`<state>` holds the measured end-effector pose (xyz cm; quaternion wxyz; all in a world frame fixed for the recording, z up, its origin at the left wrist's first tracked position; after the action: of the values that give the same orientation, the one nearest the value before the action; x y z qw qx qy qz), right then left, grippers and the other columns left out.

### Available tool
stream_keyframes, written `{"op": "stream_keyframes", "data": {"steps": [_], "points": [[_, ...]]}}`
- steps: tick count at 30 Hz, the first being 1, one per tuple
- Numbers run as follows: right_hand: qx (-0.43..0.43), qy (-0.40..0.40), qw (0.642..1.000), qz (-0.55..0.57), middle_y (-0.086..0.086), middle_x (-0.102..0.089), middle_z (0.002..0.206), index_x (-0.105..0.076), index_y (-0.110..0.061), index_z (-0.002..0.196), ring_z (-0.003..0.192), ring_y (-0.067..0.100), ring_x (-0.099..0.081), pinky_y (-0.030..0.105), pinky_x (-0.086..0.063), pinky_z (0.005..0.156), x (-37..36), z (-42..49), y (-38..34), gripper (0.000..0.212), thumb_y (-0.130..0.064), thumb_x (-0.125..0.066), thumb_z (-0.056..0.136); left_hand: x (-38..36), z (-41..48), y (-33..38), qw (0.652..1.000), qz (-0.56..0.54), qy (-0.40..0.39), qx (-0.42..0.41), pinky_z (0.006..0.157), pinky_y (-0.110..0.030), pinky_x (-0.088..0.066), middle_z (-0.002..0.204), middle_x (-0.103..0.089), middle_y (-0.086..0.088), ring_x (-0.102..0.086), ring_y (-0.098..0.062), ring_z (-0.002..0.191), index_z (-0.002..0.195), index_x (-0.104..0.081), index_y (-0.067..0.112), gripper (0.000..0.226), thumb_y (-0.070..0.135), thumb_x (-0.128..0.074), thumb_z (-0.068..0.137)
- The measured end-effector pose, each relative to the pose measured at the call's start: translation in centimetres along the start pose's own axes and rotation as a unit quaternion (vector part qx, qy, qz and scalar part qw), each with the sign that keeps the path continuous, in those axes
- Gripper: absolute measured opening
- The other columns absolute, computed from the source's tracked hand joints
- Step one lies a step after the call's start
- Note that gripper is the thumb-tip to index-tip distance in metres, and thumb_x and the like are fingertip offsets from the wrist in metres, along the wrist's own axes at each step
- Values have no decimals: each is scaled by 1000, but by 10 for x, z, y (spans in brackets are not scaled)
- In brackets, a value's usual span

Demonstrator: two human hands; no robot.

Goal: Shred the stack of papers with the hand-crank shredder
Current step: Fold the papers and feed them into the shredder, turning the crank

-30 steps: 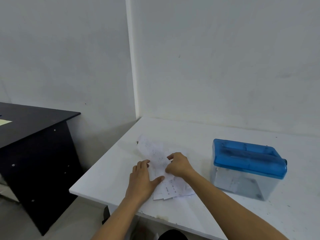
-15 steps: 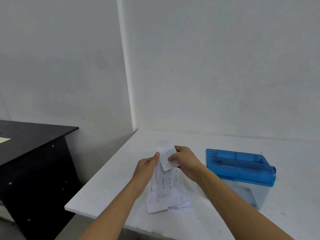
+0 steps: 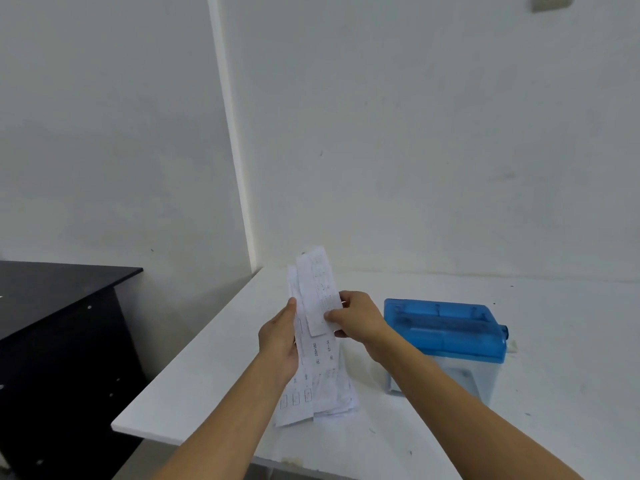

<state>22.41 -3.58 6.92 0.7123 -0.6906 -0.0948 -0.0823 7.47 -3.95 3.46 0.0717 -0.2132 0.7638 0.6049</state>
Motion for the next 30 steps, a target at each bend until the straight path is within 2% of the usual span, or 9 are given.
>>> {"op": "stream_keyframes", "data": {"steps": [2, 7, 12, 16, 19, 23, 25, 28, 30], "points": [[2, 11, 999, -35, 2, -67, 108, -63, -14, 112, 94, 22, -67, 23, -59, 69, 1, -2, 3, 24, -3, -57, 92, 7, 2, -10, 999, -14, 34, 15, 89, -48, -58, 110, -74, -13, -70, -34, 99, 114, -71, 7, 29, 31, -64, 99], [-27, 1, 999, -38, 3, -68, 103, -65, -13, 103, 97, 25, -68, 28, -60, 74, -1, -5, 16, 20, -2, -55, 90, 21, 9, -28, 997, -28, 66, 40, 85, -53, -59, 102, -76, -14, -72, -37, 94, 110, -74, 7, 22, 21, -73, 93], [-64, -25, 996, -58, 1, -67, 114, -60, -12, 122, 104, 23, -66, 28, -58, 78, -24, -10, 39, 29, -9, -57, 93, 18, 7, -39, 994, -59, 77, 52, 84, -60, -58, 99, -75, -19, -72, -41, 91, 105, -74, 4, 18, 11, -76, 88], [-92, -32, 995, -23, 3, -63, 119, -51, -21, 118, 109, 28, -65, 37, -61, 82, -36, -16, 49, 29, -8, -56, 92, 23, 11, -47, 990, -85, 95, 52, 82, -62, -58, 99, -76, -17, -73, -40, 89, 105, -74, 4, 21, 12, -79, 86], [-111, -50, 992, -25, 6, -62, 124, -49, -20, 123, 110, 30, -65, 42, -61, 84, -46, -20, 59, 39, -2, -58, 90, 31, 15, -55, 988, -80, 127, 40, 78, -55, -61, 95, -74, -13, -73, -36, 86, 100, -71, 6, 18, 16, -80, 86], [-148, -56, 987, 28, 7, -60, 103, -49, -17, 120, 92, 27, -67, 34, -62, 75, -42, -22, 67, 43, 11, -56, 88, 45, 22, -55, 982, -8, 187, -11, 87, -46, -59, 103, -72, -10, -69, -30, 93, 92, -69, 12, 14, 21, -79, 87], [-152, -50, 986, 33, 7, -60, 96, -51, -12, 125, 83, 25, -66, 30, -61, 70, -34, -22, 66, 43, 12, -53, 89, 52, 20, -48, 975, 71, 206, -50, 83, -39, -58, 104, -72, -10, -68, -26, 91, 93, -67, 12, 13, 21, -76, 90], [-142, -24, 989, 34, 15, -63, 110, -50, -11, 133, 79, 22, -68, 25, -59, 63, -22, -19, 61, 47, 11, -53, 91, 60, 19, -42, 953, 198, 213, -89, 74, -30, -49, 107, -69, -10, -61, -23, 85, 100, -65, 8, 14, 19, -71, 93], [-125, -10, 991, 39, 17, -63, 116, -49, -14, 136, 77, 20, -68, 23, -58, 61, -18, -17, 52, 50, 10, -53, 92, 62, 22, -42, 942, 265, 185, -86, 71, -27, -43, 116, -65, -13, -57, -22, 88, 113, -59, 5, 26, 16, -71, 92]]}}
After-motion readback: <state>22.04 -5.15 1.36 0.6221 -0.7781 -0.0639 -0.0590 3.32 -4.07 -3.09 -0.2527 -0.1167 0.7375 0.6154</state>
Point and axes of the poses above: each hand's wrist, its own z-axis towards the middle knuckle, its own x-axis out of the back of the hand, y = z × x, the point moved 5 cm from there along z, towards the middle knuckle
